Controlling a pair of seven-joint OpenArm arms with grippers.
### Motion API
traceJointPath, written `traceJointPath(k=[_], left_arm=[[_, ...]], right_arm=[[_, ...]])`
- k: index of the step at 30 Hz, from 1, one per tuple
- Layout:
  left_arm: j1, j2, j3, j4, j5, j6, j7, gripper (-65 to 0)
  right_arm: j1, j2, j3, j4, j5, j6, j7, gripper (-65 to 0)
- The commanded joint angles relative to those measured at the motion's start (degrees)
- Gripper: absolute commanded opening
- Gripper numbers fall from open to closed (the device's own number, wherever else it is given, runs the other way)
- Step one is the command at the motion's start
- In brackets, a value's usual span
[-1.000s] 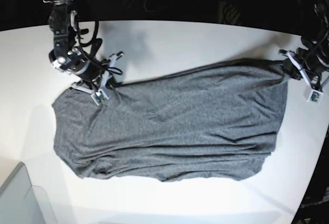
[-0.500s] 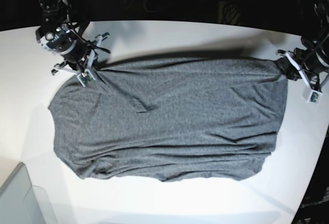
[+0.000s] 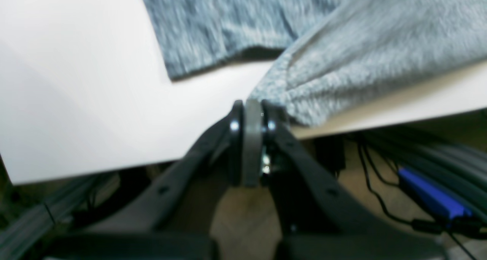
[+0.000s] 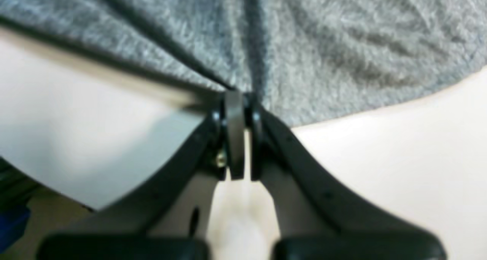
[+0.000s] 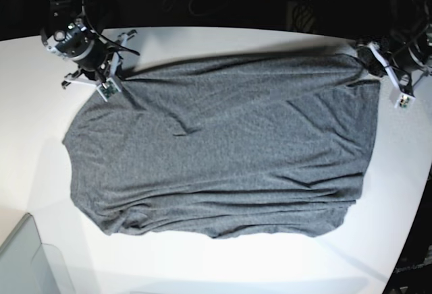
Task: Layout the t-shirt on the table in an organized manner, then fold the t-shirt properly
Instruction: 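Grasp the opposite shoulder corner with the right gripper, then pull both held corners apart to stretch the shirt's shoulder edge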
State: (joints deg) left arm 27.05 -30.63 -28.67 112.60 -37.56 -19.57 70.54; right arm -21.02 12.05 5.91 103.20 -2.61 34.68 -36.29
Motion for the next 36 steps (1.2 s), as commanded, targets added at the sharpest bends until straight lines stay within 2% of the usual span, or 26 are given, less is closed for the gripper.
traceJointPath(k=[1, 7, 14, 20, 28, 33, 36], left_arm=[[0.25, -1.15, -0.48, 0.68, -0.20, 0.01, -0.43, -64.8], [0.16, -1.15, -0.39, 0.50, -0.11, 0.01, -0.79, -64.8], [-3.44, -1.24, -0.48, 0.24, -0.11, 0.01, -0.52, -64.8], [-6.70, -1.15, -0.39, -4.16, -0.11, 0.01, -0.52, -64.8], [-6.96, -1.15, -0.39, -8.82, -0.11, 0.01, -1.14, -64.8], [-6.96, -1.06, -0.48, -9.34, 6.22, 0.01, -1.22, -64.8], [-7.84, 0.70, -0.57, -10.49, 10.79, 0.01, -1.22, -64.6]], right_arm=[[-0.39, 0.47, 0.20, 1.11, 0.55, -0.26, 0.73, -65.0], [-3.12, 0.47, -0.15, 1.20, 0.55, -0.17, 1.17, -65.0], [-8.74, 0.56, -0.15, 1.20, 0.37, -0.17, 7.85, -65.0], [-9.97, 0.56, -0.15, 0.93, 0.37, -0.17, 8.29, -65.0], [-9.80, 0.30, 0.02, 0.76, 0.37, -0.17, 8.29, -65.0], [-9.80, 0.12, -0.15, 0.76, 0.37, -0.17, 8.29, -65.0], [-9.80, 0.03, -0.15, 0.76, 0.37, -0.17, 8.29, -65.0]])
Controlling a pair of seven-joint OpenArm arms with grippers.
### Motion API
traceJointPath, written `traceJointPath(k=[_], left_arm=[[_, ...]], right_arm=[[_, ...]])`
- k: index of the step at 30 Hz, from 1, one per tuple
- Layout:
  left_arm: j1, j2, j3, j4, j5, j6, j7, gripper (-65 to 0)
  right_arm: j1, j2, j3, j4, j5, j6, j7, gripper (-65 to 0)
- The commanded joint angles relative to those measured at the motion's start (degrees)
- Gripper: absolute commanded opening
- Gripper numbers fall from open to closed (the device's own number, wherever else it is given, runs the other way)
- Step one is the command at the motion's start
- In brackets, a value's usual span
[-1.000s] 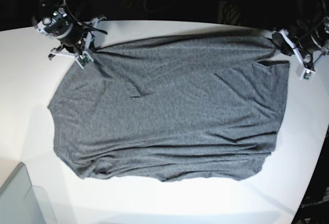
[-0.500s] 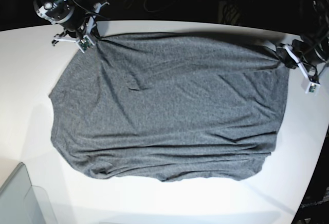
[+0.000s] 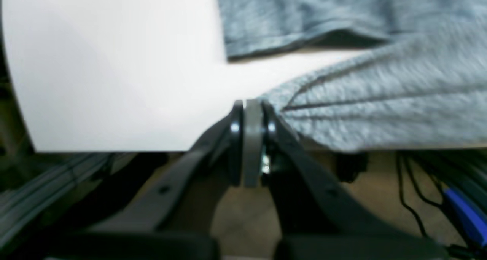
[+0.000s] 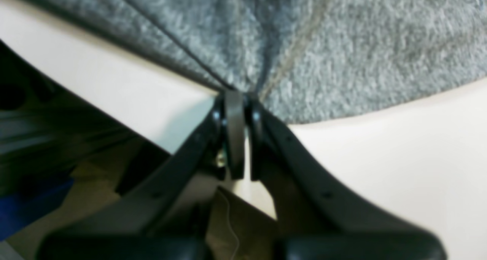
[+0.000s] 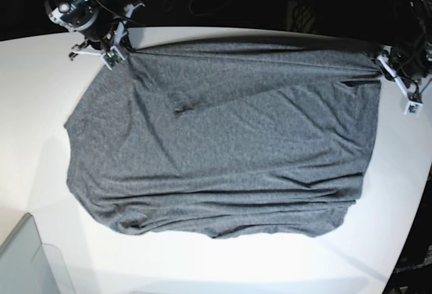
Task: Layout the t-shirt on the table in an organized manner, then fold the t-shirt properly
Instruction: 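Pull both held corners apart to stretch the shirt's shoulder edge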
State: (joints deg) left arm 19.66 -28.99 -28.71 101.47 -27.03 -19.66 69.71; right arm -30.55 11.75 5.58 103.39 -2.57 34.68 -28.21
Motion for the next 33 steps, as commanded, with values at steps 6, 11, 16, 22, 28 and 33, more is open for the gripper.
traceJointPath(k=[6, 11, 16, 22, 28, 33], left_arm=[[-4.76, 3.28, -0.35, -2.53, 6.50, 0.10, -0.39, -64.5], [-6.69, 3.89, -0.35, -2.61, 6.76, 0.10, -0.39, -64.5], [-8.36, 3.45, -0.35, -2.61, 6.85, 0.10, 0.31, -54.0], [-8.36, 3.37, -0.79, -1.91, 6.85, 0.10, 0.31, -33.3], [-6.08, 3.37, -1.93, -0.33, 6.85, 0.10, 0.22, -33.4], [-4.14, 4.86, -9.49, 0.20, 6.23, 0.10, -0.22, -33.1]], right_arm=[[0.52, 0.08, 0.17, 0.47, 0.50, -0.17, -0.06, -65.0], [0.61, -0.72, 0.17, 0.47, 0.33, -0.17, 0.03, -65.0], [0.61, -0.80, 0.17, 0.47, 0.41, -0.17, 0.03, -65.0], [0.61, -0.80, 0.17, 0.47, 0.41, -0.17, 0.03, -65.0], [0.61, -0.80, 0.17, 0.47, 0.41, -0.17, 0.03, -65.0], [0.70, -0.80, 0.26, 0.65, 0.50, -0.17, -0.15, -65.0]])
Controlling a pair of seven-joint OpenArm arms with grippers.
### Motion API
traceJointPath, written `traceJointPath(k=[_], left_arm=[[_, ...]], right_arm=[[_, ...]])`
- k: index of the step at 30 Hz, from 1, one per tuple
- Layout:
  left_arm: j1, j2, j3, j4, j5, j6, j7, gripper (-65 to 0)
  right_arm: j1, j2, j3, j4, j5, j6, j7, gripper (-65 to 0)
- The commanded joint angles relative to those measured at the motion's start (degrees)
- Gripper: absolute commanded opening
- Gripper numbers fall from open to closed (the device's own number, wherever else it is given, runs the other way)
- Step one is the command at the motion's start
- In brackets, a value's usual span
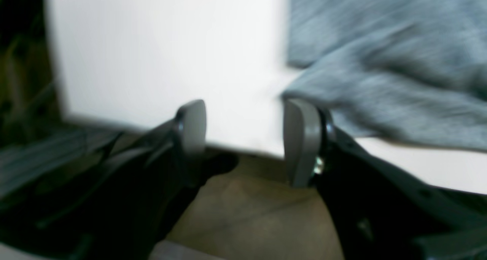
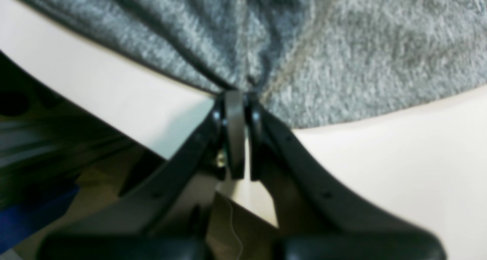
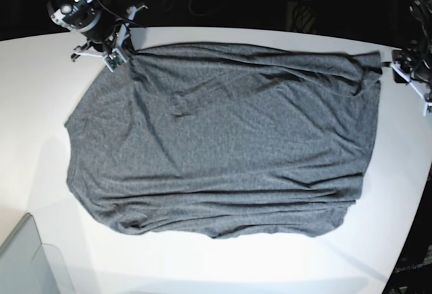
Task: Layout the t-shirt on the table in an organized manner, then fold the t-shirt properly
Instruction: 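Pull both held corners apart to stretch the shirt's shoulder edge, then regrip the shoulder edge with both grippers, adjusting the hold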
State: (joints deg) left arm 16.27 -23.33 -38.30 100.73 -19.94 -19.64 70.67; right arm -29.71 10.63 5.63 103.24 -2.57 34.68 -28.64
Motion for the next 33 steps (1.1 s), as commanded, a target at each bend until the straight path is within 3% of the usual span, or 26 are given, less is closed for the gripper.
traceJointPath(k=[1, 7, 11, 20, 26, 33], left_arm=[[-0.58, -0.36, -1.04, 0.77, -0.85, 0.08, -1.27, -33.1], [0.39, 0.96, -5.26, -3.98, -0.76, 0.08, -1.27, -33.0], [0.65, 4.21, -7.72, -5.83, -0.76, 0.08, -1.27, -33.0], [4.43, 12.12, -8.07, 3.67, -0.67, 0.08, -1.36, -33.0], [4.87, 13.09, -6.31, 4.72, -0.32, 0.08, -4.52, -33.0], [5.22, 13.00, -6.05, 4.63, -0.23, 0.08, -7.25, -33.0]], right_arm=[[-0.13, 0.31, 0.22, 0.98, 0.50, -0.17, 0.29, -65.0], [0.22, -0.48, 0.22, 1.07, 0.59, -0.17, 0.20, -65.0], [-0.04, -1.36, 0.39, 2.39, 0.59, -0.17, 0.47, -65.0], [-0.40, -1.36, 0.22, 5.11, 0.59, -0.17, 0.56, -65.0], [-0.48, -1.36, 0.39, 5.11, 0.59, -0.17, 0.38, -65.0], [-1.01, -1.36, 0.48, 5.20, 0.59, -0.17, 0.47, -53.0]])
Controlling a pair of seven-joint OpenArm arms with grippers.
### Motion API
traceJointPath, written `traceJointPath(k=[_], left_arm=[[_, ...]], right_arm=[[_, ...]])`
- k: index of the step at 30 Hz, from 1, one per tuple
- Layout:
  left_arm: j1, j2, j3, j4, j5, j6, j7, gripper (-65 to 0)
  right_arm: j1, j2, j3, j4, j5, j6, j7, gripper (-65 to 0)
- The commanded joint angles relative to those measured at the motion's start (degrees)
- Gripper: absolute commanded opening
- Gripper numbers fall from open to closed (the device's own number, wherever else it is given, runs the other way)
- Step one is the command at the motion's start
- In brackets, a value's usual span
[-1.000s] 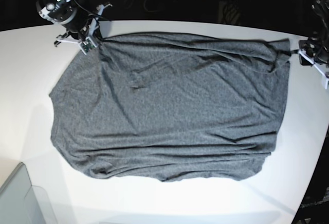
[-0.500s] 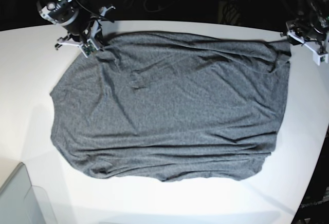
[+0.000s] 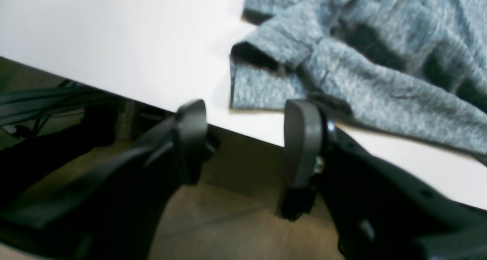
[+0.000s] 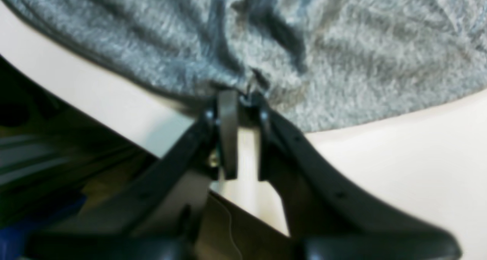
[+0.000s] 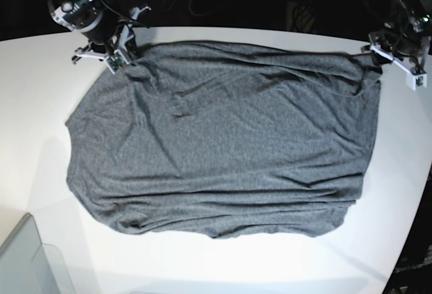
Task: Layout the t-shirt on the table in an organized manner, then fold the t-shirt properly
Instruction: 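Regrip the shoulder edge with both grippers, adjusting the hold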
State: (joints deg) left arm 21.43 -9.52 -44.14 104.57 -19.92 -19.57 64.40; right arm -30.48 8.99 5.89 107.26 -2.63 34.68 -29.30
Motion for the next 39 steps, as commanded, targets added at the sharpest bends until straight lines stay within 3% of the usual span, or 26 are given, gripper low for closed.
traceJointPath(k=[1, 4, 9, 11, 16, 20, 25, 30, 33, 37, 39], left_arm=[[0.06, -0.81, -0.21, 0.79, -0.25, 0.01, -0.97, -32.9], [0.06, -1.07, -0.12, 0.70, -0.25, 0.01, -0.97, -30.7], [-0.38, -1.34, -0.12, -3.43, -0.25, 0.01, -1.06, -16.2], [-0.46, -1.34, -0.12, -4.84, -0.25, 0.01, -1.24, -12.8], [-0.02, -0.81, -0.04, -5.37, -0.25, 0.01, -7.30, -12.7], [-0.46, -0.81, -0.04, -8.09, -0.25, 0.01, -8.53, -12.7], [-1.52, -1.43, 4.18, -12.66, -0.25, 0.01, -8.88, -12.9], [-0.64, -1.34, 6.73, -12.75, -0.25, 0.10, -13.02, -12.9], [-0.46, -1.34, 7.09, -12.75, -0.25, 0.10, -13.37, -18.0], [-0.38, -1.34, 6.82, -12.93, -0.25, 0.10, -13.37, -35.9], [-0.38, -1.43, 6.82, -13.28, -0.25, 0.10, -13.37, -41.2]], right_arm=[[-0.33, 0.19, 0.22, 1.18, 0.66, -0.17, 1.12, -50.3], [-0.33, -0.42, 0.22, 1.18, 0.66, -0.17, 1.21, -40.8], [-0.42, -0.86, 0.22, 1.18, 0.66, -0.17, 1.21, -31.2], [-0.42, -0.86, 0.22, 1.18, 0.66, -0.17, 1.21, -30.6], [-0.42, -0.86, 0.22, 1.18, 0.66, -0.17, 1.21, -30.6], [-0.51, -1.04, 0.22, 2.14, 0.74, -0.17, 1.21, -30.6], [-0.60, -2.18, 0.13, 3.37, 0.74, -0.17, 1.04, -30.6], [-1.65, -3.50, -0.04, 3.37, 0.74, -0.17, 1.21, -30.6], [-1.83, -3.59, -0.04, 3.37, 0.74, -0.17, 1.21, -30.6], [-2.36, -3.68, -0.04, 3.37, 0.74, -0.17, 1.30, -30.7], [-2.44, -3.68, -0.04, 3.37, 0.74, -0.17, 1.30, -30.7]])
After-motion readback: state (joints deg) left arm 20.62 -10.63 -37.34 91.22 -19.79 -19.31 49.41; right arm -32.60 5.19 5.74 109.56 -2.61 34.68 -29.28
